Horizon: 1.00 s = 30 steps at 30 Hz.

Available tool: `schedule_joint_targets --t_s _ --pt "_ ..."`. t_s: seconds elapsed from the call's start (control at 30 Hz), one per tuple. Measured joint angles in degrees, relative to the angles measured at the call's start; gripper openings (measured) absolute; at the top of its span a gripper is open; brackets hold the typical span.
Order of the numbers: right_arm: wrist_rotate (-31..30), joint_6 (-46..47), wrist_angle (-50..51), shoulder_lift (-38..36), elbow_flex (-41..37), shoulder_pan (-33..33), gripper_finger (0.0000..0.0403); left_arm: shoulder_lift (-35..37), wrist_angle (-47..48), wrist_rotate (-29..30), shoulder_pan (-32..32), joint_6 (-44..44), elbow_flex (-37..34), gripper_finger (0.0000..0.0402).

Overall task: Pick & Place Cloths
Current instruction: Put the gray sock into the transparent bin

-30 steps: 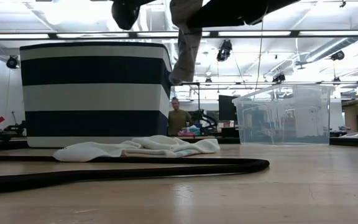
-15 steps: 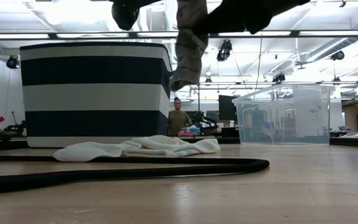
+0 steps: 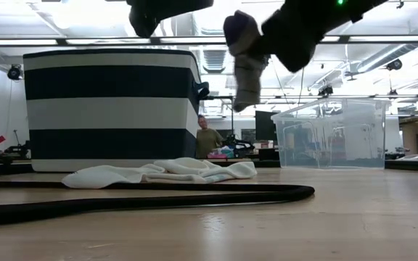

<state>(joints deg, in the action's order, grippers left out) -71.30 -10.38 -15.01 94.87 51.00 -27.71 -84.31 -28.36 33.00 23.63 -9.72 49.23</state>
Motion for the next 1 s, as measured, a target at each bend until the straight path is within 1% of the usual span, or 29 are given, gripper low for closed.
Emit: schedule_joint_targets --t_s 0.1,0.27,0.4,0.53,0.6,0.7,0.77,0.9,1.0 --pt "-6.5 -2.9 1.9 -0.8 0.0 -0.1 0.0009 0.0 -0.2 -0.3 0.0 -0.1 0.0 0.0158" --pt "-14.2 -4.4 5.9 -4.9 -0.5 1.2 0.0009 0.0 0.0 -0.4 0.0 -0.2 0.0 0.0159" --pt "-14.9 -1.8 9.9 -11.2 -1.9 3.8 0.0009 0.0 0.0 -0.4 0.0 -0.3 0.0 0.0159" --pt "-14.6 4.9 17.5 -20.3 -4.3 9.0 0.0009 0.0 0.0 -0.4 0.0 -0.4 0.0 0.0159" --pt "-12.1 9.0 20.6 -25.2 -5.6 12.6 0.0009 0.0 -0.1 -0.4 0.0 -0.3 0.0 0.0159" --pt "-3.6 14.2 23.3 -32.0 -7.3 19.3 0.0009 0.0 -0.1 -0.4 0.0 -0.4 0.0 0.0159" --pt "1.0 15.7 23.5 -35.0 -8.1 24.2 0.0009 0.0 -0.1 -0.4 0.0 -0.4 0.0 0.0159" --pt "5.5 16.0 23.7 -37.9 -10.2 33.5 0.0009 0.0 -0.2 -0.4 0.0 -0.4 0.0 0.0159" --pt "11.6 16.1 24.0 -38.5 -11.2 39.9 0.0012 0.0 -0.2 -0.4 0.0 -0.3 0.0 0.0159"
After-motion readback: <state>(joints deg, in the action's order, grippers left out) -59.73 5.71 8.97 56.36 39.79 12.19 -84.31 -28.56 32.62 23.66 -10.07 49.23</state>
